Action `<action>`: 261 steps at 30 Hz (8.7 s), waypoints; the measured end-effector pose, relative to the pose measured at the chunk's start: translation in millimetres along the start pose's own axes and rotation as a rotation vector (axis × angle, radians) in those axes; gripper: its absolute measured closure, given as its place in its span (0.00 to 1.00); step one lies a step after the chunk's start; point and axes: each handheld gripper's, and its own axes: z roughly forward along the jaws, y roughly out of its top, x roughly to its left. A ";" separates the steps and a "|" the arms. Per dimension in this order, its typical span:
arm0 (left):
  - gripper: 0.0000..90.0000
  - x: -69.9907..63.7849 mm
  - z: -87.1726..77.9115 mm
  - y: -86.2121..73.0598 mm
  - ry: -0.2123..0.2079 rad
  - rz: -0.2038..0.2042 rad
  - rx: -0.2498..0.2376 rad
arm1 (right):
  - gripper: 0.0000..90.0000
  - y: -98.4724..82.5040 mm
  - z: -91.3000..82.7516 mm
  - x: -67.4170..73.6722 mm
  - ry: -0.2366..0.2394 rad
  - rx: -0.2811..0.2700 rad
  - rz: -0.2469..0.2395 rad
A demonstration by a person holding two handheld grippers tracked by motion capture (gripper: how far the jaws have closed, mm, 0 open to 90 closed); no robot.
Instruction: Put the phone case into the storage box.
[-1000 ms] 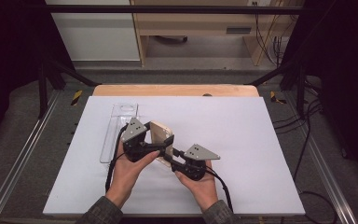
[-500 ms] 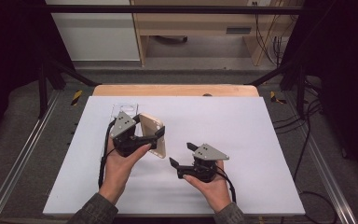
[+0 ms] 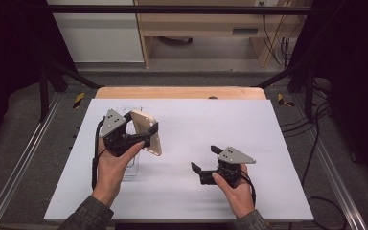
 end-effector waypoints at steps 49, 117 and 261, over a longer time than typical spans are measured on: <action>0.12 58.4 -41.2 30.5 0.170 -0.042 -0.056 | 0.06 -32.3 -62.7 -45.5 -0.119 -0.108 0.073; 0.12 91.7 12.4 25.7 0.312 -0.046 -0.014 | 0.06 -33.6 -66.9 -46.1 -0.116 -0.132 0.069; 0.12 134.3 111.1 -41.7 0.444 -0.054 0.086 | 0.06 -37.1 -66.1 -45.3 -0.085 -0.133 0.085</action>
